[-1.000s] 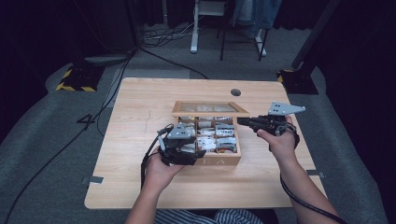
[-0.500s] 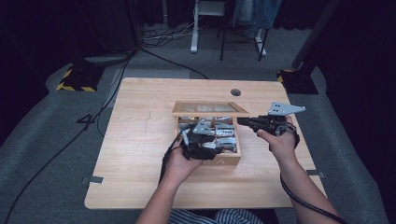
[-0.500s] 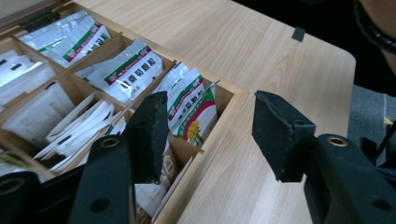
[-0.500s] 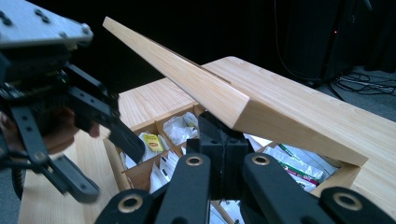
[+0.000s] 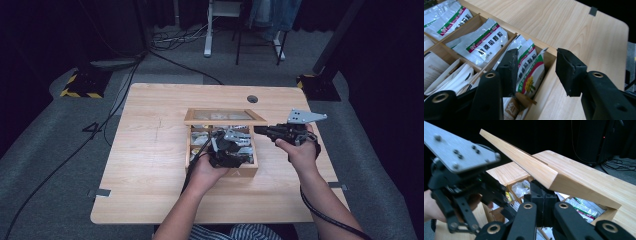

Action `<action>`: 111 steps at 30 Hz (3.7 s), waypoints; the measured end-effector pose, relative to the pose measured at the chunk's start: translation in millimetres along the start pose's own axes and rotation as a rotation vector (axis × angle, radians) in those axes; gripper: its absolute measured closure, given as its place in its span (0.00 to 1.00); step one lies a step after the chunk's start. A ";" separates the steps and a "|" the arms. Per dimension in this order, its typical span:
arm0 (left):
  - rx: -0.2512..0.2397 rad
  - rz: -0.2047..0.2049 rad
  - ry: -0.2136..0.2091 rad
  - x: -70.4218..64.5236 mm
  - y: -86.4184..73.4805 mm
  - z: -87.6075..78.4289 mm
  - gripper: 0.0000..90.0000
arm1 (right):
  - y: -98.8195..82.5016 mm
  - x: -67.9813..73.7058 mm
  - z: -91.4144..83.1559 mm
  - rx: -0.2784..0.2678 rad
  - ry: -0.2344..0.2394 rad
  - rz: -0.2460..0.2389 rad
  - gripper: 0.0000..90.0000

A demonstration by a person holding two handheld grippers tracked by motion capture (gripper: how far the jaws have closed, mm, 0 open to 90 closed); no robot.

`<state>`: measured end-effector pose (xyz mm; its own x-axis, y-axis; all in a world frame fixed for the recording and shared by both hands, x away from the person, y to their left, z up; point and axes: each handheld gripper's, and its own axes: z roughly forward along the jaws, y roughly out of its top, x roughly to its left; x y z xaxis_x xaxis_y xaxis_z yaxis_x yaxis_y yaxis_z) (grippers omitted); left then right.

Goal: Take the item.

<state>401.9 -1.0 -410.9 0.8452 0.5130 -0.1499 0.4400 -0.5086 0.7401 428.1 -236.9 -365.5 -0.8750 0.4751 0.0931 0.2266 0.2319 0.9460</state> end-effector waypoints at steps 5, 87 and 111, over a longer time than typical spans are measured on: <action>0.030 -0.009 -0.013 3.0 1.7 13.0 0.62 | -0.3 -0.2 -0.1 0.000 0.003 0.000 1.00; -0.083 0.112 0.026 -20.5 26.0 -41.5 1.00 | -1.0 -0.6 1.4 -0.001 0.002 0.003 1.00; -0.143 0.071 0.107 -7.4 -1.9 -100.1 0.99 | -1.2 0.0 1.4 -0.002 -0.001 0.007 1.00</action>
<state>364.4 65.4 -345.5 0.8322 0.5537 -0.0296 0.3265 -0.4462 0.8333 428.4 -236.0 -367.0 -0.8731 0.4772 0.1000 0.2321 0.2263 0.9460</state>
